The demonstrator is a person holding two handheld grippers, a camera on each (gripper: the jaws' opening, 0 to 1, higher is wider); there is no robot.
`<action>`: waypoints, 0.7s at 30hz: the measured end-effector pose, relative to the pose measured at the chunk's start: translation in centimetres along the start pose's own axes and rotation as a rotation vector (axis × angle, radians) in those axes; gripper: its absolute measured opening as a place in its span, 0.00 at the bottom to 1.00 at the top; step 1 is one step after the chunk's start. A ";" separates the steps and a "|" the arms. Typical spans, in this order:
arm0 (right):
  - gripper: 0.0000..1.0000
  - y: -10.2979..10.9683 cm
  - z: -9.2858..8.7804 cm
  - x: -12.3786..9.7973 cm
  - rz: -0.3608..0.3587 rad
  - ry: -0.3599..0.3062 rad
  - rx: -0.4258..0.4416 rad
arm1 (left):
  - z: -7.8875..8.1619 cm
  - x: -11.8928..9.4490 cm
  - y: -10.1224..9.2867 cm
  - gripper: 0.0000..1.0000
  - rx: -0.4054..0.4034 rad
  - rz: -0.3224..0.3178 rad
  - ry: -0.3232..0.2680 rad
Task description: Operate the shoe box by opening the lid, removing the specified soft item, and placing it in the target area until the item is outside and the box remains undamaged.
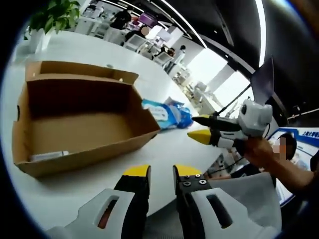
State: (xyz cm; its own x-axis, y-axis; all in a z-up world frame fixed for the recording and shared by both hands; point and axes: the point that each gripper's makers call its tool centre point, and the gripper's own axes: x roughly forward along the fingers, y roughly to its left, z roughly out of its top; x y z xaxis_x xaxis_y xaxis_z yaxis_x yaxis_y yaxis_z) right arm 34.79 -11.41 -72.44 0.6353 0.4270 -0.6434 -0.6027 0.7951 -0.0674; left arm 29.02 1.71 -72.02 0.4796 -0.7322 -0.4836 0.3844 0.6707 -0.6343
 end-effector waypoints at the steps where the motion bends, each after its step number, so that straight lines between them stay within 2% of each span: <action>1: 0.44 0.3 0.0 -0.1 0.004 -0.004 0.002 | 0.0 0.0 0.0 0.17 -0.001 0.000 -0.002; 4: 0.44 1.1 0.0 -0.2 0.015 -0.017 0.010 | 0.3 -0.1 0.2 0.17 -0.005 0.005 -0.011; 12: 0.46 2.8 -0.4 -0.4 0.041 -0.048 0.099 | 1.4 -0.8 1.5 0.17 -0.028 0.029 -0.051; 16: 0.47 3.8 -0.9 -0.1 0.054 -0.032 0.098 | 1.9 -1.0 1.8 0.17 -0.022 0.037 -0.061; 21: 0.48 5.1 -0.4 0.1 0.089 -0.050 0.119 | 2.3 -1.4 2.2 0.17 -0.033 0.041 -0.077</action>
State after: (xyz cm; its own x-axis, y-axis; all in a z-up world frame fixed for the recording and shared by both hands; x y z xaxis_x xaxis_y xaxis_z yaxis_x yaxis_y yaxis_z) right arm 31.54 -7.47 -73.13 0.6071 0.5167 -0.6036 -0.5979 0.7974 0.0813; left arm 31.07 4.50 -71.35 0.5542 -0.6919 -0.4628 0.3377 0.6951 -0.6347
